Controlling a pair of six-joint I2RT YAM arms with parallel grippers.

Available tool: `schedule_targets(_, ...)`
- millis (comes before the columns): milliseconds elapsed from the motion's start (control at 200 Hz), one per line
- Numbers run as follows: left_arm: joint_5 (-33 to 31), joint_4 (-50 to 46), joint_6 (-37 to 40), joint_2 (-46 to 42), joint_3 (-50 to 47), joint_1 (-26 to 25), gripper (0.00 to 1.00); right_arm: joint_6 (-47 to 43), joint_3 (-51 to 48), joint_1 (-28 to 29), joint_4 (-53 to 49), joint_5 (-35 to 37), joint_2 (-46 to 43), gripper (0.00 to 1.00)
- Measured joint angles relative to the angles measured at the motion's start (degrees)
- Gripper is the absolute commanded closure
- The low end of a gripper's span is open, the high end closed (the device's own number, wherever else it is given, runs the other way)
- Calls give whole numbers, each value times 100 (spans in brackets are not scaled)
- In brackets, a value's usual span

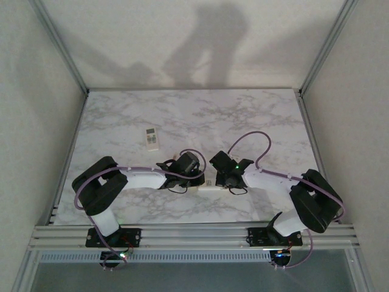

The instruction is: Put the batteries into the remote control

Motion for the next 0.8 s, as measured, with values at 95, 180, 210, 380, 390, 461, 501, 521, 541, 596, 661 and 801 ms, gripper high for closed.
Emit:
schedule_targets(95,-2,2,-17,0,0,0,75,87,24,63,-22,109,50,96)
schedule_targets(180,-4,2,-17,-2,0,0,75,125,50,103,-52,162,87,92)
schedule_targets(210,-4,2,-17,-2,0,0,75,142,61,109,-66,181,98,90)
schedule_targets(380,-11,2,-17,-7,-2,0,75,164,-37,184,55,262,50,87)
schedule_targets(390,-11,2,-17,-7,-2,0,76,162,-59,186,72,269,37,87)
schedule_targets(461,-22,7,-15,-9,-9,-7,76,120,-229,210,229,295,-114,85)
schedule_targets(501,-28,20,-13,-15,-17,-11,76,94,-313,210,323,295,-203,83)
schedule_targets(521,-31,28,-15,-20,-24,-13,76,72,-334,210,354,295,-243,83)
schedule_targets(541,-31,33,-13,-20,-26,-13,76,59,-348,210,385,295,-273,82)
schedule_targets(596,-35,52,-2,-20,-26,-13,76,-13,-363,212,356,243,-319,81)
schedule_targets(661,-59,85,13,-17,-26,-22,75,-111,-348,232,321,208,-267,80)
schedule_targets(801,-74,144,72,-2,-33,-22,75,-297,-256,232,175,164,-221,78)
